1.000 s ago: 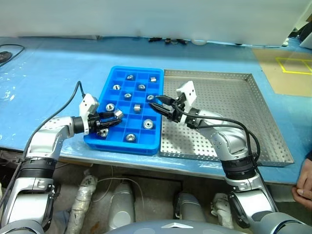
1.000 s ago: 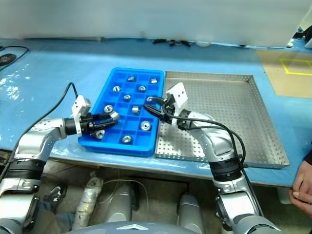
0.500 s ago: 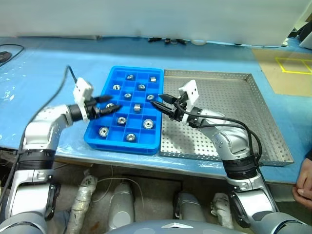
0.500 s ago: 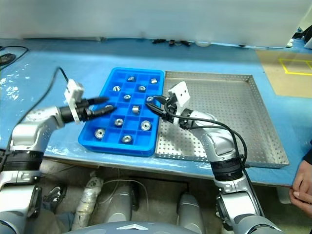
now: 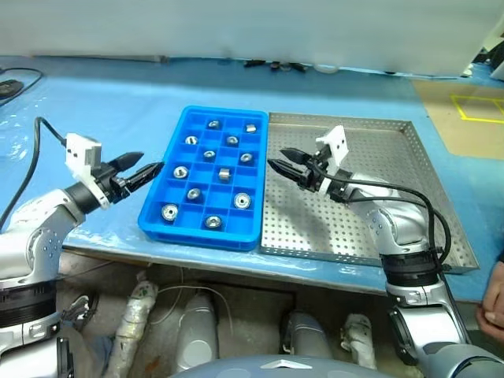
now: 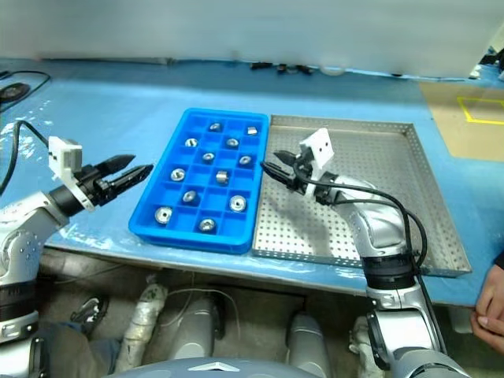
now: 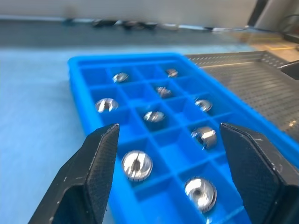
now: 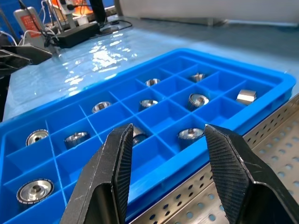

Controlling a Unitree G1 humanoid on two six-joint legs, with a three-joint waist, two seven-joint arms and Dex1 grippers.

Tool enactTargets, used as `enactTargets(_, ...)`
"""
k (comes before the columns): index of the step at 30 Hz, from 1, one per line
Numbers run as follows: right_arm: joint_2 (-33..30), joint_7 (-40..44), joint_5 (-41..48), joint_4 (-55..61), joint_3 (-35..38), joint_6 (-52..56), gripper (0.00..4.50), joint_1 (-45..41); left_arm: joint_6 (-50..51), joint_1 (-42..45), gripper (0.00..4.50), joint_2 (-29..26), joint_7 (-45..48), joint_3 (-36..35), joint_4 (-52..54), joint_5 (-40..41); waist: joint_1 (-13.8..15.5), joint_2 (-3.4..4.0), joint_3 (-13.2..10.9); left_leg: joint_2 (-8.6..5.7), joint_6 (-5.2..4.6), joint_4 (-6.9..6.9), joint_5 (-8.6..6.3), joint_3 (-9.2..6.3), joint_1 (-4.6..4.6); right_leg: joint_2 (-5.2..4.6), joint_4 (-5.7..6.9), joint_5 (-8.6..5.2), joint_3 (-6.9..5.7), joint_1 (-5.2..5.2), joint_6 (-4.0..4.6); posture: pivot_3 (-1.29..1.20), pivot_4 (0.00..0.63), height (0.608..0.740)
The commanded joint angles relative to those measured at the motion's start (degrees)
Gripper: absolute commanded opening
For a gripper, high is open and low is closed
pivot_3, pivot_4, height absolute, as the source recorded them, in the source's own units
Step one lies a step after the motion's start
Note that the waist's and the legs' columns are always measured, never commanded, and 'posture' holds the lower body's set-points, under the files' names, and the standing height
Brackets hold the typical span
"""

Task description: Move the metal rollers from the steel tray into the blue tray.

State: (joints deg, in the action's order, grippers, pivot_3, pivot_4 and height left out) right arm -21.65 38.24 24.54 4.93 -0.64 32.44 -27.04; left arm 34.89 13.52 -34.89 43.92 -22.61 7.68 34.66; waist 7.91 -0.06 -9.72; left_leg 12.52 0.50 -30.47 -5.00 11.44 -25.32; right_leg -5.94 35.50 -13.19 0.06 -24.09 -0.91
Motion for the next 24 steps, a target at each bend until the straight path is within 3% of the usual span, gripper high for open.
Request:
enactTargets(1, 0.41, -2.64, -1.12, -0.02, 2.42, -2.75, 2.53, 1.83, -2.66, -0.48, 3.60, 2.03, -2.75, 0.65, 2.64, -0.49, 0.65, 0.00, 0.00, -0.05, 0.00, 0.00, 0.00, 0.00, 0.09, -0.06, 0.01, 0.00, 0.00, 0.08, -0.01, 0.15, 0.150, 0.740)
enactTargets(11, 0.88, -8.01, -2.86, 1.32, 4.21, -3.58, 2.53, 3.19, -8.04, 5.79, 3.60, 8.02, -6.14, 7.30, -3.11, -4.20, 0.69, -0.03, 0.02, -0.20, 0.04, 0.00, 0.02, -0.04, 0.12, -0.19, 0.08, 0.08, 0.05, 0.10, -0.22, 0.09, 0.150, 0.740)
enactTargets(24, -0.84, -10.15, -1.99, 5.96, 7.29, -1.36, 2.53, 6.84, -7.96, 10.68, 3.60, 8.50, -2.83, 9.47, -6.88, -3.15, -0.86, -0.04, 0.02, -0.21, -0.11, -0.23, -0.06, -0.03, 0.02, -0.15, -0.01, 0.09, 0.08, 0.07, -0.19, 0.02, 0.150, 0.740)
